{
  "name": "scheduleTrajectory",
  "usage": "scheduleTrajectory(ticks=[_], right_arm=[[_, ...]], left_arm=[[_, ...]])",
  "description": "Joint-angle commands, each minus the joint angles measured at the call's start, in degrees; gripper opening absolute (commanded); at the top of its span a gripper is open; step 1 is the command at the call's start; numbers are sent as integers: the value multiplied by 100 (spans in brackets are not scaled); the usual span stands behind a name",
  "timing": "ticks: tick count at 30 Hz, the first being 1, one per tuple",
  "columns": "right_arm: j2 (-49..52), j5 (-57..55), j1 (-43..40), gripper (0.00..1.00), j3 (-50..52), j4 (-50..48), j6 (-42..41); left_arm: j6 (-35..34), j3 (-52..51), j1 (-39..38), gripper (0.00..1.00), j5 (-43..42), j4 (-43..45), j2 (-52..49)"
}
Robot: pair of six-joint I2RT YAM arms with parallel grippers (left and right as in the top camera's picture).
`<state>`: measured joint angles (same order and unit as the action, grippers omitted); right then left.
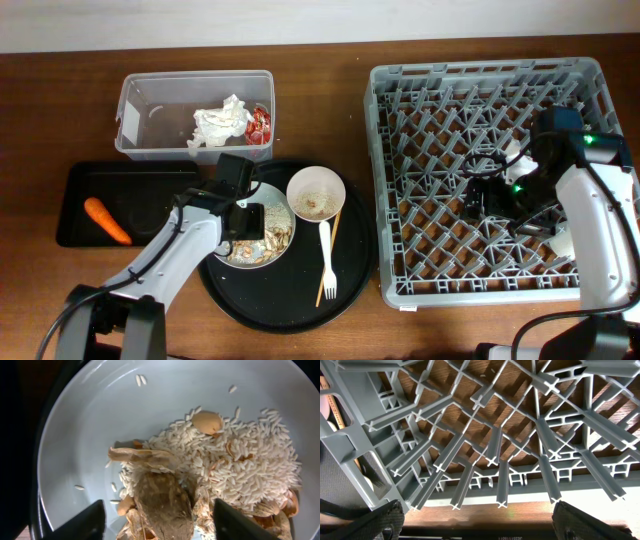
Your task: Sort waste into correct bins and load items into the dishwasher rack
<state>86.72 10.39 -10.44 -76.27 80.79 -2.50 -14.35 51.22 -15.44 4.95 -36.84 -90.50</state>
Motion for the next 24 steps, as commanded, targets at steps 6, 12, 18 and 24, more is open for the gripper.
scheduleTrajectory(ticks=[6, 12, 18, 24], right_arm=[[-11, -52, 35, 98, -11, 24, 63], [-11, -52, 35, 98, -11, 24, 63], [-11, -55, 35, 98, -11, 24, 63], [-11, -52, 35, 98, -11, 46, 63]], left_arm=[[26, 48, -17, 55, -66, 42, -496], [28, 225, -17, 62, -63, -13, -452], [26, 374, -17, 57, -404, -243, -452], [26, 291, -17, 51, -369, -273, -540]])
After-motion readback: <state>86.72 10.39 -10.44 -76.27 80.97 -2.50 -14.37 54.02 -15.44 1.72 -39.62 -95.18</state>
